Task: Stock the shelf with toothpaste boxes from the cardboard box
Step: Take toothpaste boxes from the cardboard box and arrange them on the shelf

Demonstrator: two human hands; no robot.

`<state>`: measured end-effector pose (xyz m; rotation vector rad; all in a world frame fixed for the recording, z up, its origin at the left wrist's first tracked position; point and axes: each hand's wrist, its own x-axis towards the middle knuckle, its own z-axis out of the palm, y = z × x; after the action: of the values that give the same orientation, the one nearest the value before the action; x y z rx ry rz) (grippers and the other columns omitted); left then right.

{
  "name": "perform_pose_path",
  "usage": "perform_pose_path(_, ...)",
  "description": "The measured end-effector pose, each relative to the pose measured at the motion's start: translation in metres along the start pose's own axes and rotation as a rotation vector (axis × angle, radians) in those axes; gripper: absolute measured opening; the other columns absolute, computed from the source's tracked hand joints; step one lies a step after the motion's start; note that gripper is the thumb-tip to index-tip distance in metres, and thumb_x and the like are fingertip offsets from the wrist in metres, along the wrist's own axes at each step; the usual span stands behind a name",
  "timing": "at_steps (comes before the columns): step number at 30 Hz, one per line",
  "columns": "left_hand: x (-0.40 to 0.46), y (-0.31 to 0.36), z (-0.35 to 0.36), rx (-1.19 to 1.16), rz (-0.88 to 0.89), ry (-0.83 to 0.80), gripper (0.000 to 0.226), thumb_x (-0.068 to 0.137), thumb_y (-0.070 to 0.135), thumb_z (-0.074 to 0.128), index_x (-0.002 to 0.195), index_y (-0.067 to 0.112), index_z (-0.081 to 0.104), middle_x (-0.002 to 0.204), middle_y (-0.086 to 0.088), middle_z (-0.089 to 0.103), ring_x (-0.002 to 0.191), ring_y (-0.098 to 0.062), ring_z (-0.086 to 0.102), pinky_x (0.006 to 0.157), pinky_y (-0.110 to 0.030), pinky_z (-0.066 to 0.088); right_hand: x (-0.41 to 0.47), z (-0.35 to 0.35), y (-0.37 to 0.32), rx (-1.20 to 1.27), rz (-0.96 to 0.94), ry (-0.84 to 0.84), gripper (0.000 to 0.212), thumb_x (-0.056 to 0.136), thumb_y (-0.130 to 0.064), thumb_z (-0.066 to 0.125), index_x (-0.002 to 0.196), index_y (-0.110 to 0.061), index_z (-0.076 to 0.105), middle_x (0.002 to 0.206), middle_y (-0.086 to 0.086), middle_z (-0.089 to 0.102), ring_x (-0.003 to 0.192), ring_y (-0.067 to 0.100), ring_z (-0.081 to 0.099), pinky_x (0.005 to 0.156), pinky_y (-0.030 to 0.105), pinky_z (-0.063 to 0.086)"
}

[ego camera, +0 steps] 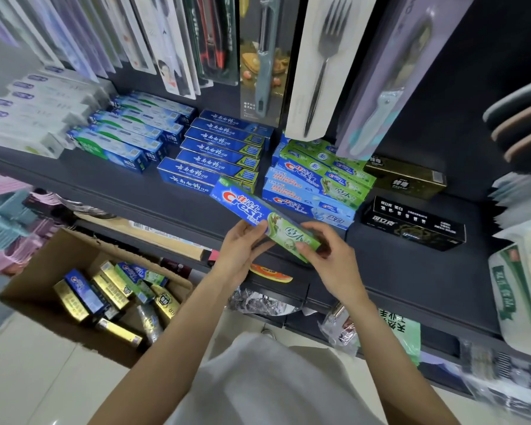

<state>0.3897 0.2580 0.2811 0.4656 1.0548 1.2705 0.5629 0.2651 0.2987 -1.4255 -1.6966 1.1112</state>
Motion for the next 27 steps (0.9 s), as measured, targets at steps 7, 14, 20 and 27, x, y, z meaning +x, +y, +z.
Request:
perform_pose_path(7,0.06,-0.002,0.023,0.889,0.2,0.164,0.04,0.096,0.02,0.052,0.135,0.011,0.048,0.131,-0.005,0.056,0.119,-0.017,0.051,0.103,-0.03,0.037,0.042,-0.039,0.03,-0.254,-0.005,0.258,0.024,0.082,-0.025,0.072,0.105,-0.026,0.066,0.097,-0.007,0.068,0.077,0.015,0.059,0.07,0.02,0.039)
perform_pose_path(14,0.098,-0.001,0.011,1.817,0.412,-0.007,0.058,0.097,0.026,0.044,0.149,0.016,0.021,0.156,-0.001,0.021,0.145,-0.019,0.014,0.118,-0.035,0.016,0.092,-0.046,0.04,-0.799,-0.139,0.433,0.023,0.077,-0.014,0.072,0.099,-0.018,0.069,0.113,0.01,0.054,0.098,0.031,0.052,0.078,0.037,0.048)
perform_pose_path(20,0.077,0.001,-0.008,1.637,0.539,-0.077,0.054,0.092,0.018,0.049,0.144,0.014,0.035,0.15,-0.002,0.035,0.141,-0.02,0.027,0.116,-0.035,0.024,0.066,-0.022,0.034,-0.735,-0.268,0.495,0.024,0.081,-0.009,0.065,0.105,-0.012,0.065,0.103,0.016,0.051,0.091,0.031,0.047,0.081,0.037,0.043)
perform_pose_path(27,-0.028,0.006,-0.124,1.305,0.605,0.182,0.034,0.078,0.017,0.045,0.103,0.011,0.066,0.099,-0.006,0.065,0.095,-0.018,0.05,0.085,-0.027,0.039,0.004,0.095,0.002,-0.449,-0.314,-0.182,0.03,0.086,-0.019,0.052,0.114,-0.02,0.061,0.093,-0.003,0.06,0.085,0.019,0.057,0.077,0.029,0.043)
